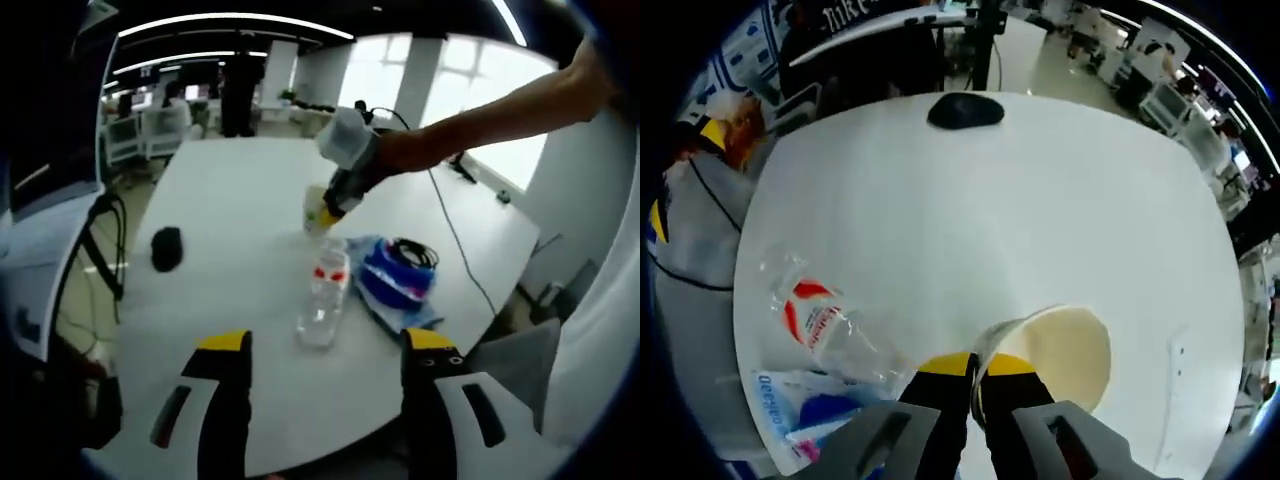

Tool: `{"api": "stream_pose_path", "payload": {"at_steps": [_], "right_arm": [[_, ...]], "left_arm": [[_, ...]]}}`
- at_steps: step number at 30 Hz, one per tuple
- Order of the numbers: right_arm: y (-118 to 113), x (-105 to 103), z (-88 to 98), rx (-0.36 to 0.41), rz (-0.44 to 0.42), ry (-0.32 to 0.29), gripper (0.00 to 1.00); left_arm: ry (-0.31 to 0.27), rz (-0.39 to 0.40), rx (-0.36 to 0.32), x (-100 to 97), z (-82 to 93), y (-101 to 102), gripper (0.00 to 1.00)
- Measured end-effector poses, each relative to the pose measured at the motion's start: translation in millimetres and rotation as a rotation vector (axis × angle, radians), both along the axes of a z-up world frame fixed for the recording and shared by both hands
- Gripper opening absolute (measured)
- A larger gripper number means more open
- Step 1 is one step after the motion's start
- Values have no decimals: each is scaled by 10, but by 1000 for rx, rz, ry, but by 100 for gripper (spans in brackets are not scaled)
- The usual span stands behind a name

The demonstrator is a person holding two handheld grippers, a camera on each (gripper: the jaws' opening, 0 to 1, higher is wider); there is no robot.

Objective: Arrange the tabletop items into an orderly group along one side of the table until the central work area is clear of visible clutter.

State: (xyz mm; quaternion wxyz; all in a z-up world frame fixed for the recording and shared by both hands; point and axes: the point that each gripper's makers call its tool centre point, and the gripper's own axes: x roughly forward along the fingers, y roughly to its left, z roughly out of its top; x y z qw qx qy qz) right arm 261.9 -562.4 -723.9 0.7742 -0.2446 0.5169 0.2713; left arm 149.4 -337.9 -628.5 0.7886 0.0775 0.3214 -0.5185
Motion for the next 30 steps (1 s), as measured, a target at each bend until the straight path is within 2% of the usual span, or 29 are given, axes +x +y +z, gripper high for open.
{"api": "stream_pose_path", "payload": {"at_steps": [3,5,8,13,16,20,23,27,30], "right_arm": [[-19,63,-41,-5,-9,4,0],[-28,4,-56,-8,-11,11,0],[-45,53,-112,-14,-13,21,0],[-32,8,-73,-13,-25,19,4],[-57,51,-54,-5,-36,9,5],[-100,87,-19,51,-123,0,6],[-150,92,-56,68,-136,4,8],[-52,33,23,129,-205,3,11],[-32,4,31,140,-216,-1,12]], "left_arm": [[4,5,2,-18,-23,13,59],[7,3,7,-40,-39,11,59],[8,0,8,-64,-48,5,59],[11,2,10,-52,-57,16,59],[10,4,8,-59,-49,13,59],[11,1,10,-62,-79,6,59],[12,-3,11,-74,-82,-11,59],[14,2,5,-64,-86,-25,59],[15,2,1,-77,-82,-49,59]]}}
